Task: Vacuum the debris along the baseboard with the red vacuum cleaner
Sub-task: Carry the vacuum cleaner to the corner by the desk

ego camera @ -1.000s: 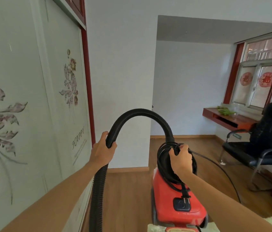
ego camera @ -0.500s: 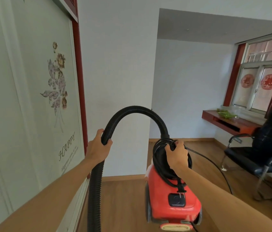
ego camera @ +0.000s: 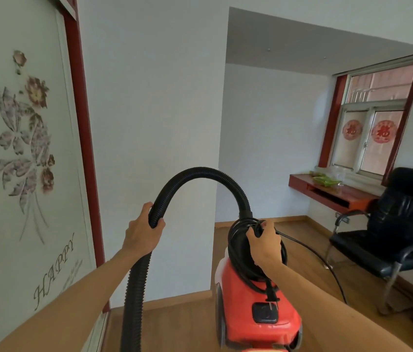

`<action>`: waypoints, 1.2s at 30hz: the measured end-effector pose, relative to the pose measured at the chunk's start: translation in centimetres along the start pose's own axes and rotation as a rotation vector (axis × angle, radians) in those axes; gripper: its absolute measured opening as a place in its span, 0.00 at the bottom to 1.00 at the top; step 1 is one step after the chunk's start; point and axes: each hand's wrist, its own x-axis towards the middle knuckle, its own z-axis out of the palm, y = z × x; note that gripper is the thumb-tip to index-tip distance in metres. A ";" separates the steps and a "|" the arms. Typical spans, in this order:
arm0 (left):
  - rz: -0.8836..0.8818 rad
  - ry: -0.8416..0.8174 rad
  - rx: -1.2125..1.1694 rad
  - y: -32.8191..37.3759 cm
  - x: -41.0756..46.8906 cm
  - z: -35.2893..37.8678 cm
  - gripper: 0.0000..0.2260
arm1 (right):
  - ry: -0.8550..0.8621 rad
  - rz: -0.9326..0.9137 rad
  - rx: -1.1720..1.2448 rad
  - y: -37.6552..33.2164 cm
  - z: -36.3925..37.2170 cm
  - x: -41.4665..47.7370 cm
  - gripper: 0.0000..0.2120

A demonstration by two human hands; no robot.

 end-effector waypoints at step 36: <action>0.116 -0.172 -0.115 1.1 41.3 32.1 0.23 | 0.197 0.111 -0.129 6.9 8.5 44.1 0.12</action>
